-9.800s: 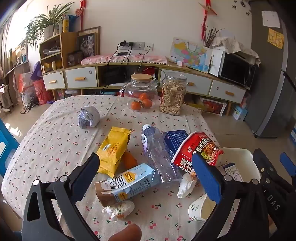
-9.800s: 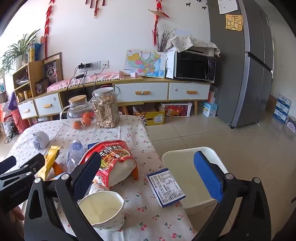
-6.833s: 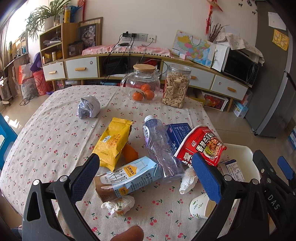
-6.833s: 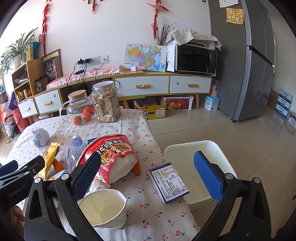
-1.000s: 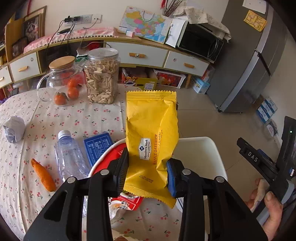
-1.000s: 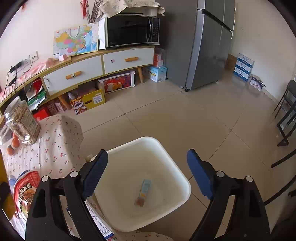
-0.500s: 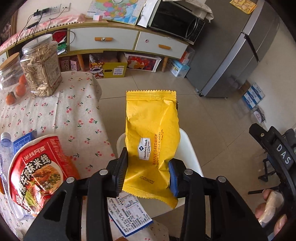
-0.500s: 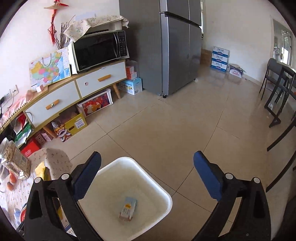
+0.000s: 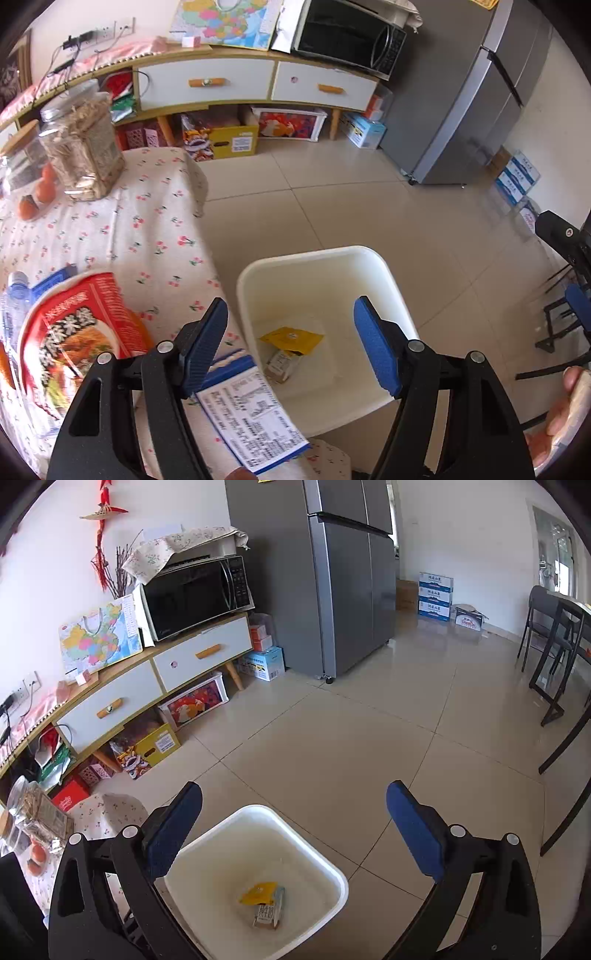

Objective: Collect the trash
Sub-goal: 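Lower the yellow snack bag into the white bin and open the left gripper, then reach the left gripper to the crumpled white paper ball and grasp it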

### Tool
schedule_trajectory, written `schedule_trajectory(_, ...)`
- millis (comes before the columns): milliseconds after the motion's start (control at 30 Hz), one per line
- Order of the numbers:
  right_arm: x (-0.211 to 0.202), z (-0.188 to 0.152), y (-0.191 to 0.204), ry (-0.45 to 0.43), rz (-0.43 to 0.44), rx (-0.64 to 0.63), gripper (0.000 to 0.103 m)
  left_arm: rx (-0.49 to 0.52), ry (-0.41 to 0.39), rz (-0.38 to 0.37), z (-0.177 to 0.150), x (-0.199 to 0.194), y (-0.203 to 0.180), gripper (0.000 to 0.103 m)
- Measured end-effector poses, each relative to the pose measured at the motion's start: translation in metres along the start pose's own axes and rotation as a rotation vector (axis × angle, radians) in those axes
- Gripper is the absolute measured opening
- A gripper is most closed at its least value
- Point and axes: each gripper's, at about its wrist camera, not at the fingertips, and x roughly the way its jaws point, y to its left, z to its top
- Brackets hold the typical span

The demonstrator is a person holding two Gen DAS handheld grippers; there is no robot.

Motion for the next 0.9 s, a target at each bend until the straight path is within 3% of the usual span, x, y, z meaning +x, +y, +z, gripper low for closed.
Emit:
schedule_trajectory(333, -0.016, -0.031, 0.064, 0.027, 0.106, -0.207, 0.096, -0.054, -0.063, 0.245, 0.002, -0.042, 0.096, 0.076)
schedule_trajectory(733, -0.048, -0.073, 0.134, -0.015, 0.211, -0.415, 0.096, -0.387, -0.128, 0.63, 0.0, -0.099, 0.32, 0.076)
schedule_trajectory(900, -0.057, -0.086, 0.154, -0.036, 0.266, -0.461, 0.096, -0.491, -0.123, 0.677, -0.004, -0.099, 0.39, 0.076)
